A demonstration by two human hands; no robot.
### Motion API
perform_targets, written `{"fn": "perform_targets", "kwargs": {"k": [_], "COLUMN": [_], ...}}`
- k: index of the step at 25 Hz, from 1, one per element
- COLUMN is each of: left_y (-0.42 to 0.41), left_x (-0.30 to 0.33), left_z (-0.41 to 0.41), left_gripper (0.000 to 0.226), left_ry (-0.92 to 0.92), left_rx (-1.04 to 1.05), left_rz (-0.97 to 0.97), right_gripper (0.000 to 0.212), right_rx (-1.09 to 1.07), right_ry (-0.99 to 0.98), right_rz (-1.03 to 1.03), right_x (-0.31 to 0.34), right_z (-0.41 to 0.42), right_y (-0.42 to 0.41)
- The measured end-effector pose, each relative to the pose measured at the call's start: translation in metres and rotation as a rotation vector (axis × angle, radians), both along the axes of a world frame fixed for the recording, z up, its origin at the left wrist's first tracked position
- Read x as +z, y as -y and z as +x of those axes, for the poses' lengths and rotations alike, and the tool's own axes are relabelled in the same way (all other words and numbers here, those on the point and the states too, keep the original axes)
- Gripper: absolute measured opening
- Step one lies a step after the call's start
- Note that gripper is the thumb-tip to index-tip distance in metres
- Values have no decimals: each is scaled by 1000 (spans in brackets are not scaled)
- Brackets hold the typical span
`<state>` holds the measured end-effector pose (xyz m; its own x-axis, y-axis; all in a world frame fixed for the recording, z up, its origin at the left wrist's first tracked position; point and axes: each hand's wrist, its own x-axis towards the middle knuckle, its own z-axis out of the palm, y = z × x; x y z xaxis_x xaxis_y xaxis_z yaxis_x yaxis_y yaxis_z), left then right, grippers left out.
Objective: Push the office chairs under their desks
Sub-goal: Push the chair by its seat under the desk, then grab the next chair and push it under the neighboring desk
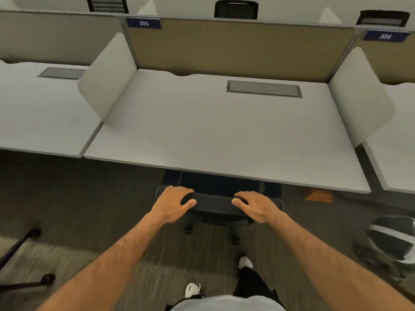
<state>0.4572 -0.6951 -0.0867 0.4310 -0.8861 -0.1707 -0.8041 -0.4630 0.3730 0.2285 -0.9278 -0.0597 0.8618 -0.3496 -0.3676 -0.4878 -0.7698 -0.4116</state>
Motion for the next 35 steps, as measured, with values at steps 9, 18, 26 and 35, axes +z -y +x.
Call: {"fn": "perform_targets", "kwargs": {"k": [9, 18, 26, 35], "left_y": [-76, -218, -348, -533], "left_x": [57, 109, 134, 150], "left_z": [-60, -189, -255, -263], "left_gripper": [66, 75, 86, 80], "left_ry": [93, 236, 263, 330], "left_rx": [687, 1293, 1510, 1561], "left_rz": [-299, -263, -251, -279], "right_gripper": [62, 81, 83, 83], "right_rx": [634, 1267, 1502, 1475], "right_ry": [276, 493, 587, 641], "right_rz": [35, 107, 234, 263], "right_x": [67, 88, 110, 121], "right_z": [120, 149, 111, 108], "right_y": [-52, -229, -418, -615]}}
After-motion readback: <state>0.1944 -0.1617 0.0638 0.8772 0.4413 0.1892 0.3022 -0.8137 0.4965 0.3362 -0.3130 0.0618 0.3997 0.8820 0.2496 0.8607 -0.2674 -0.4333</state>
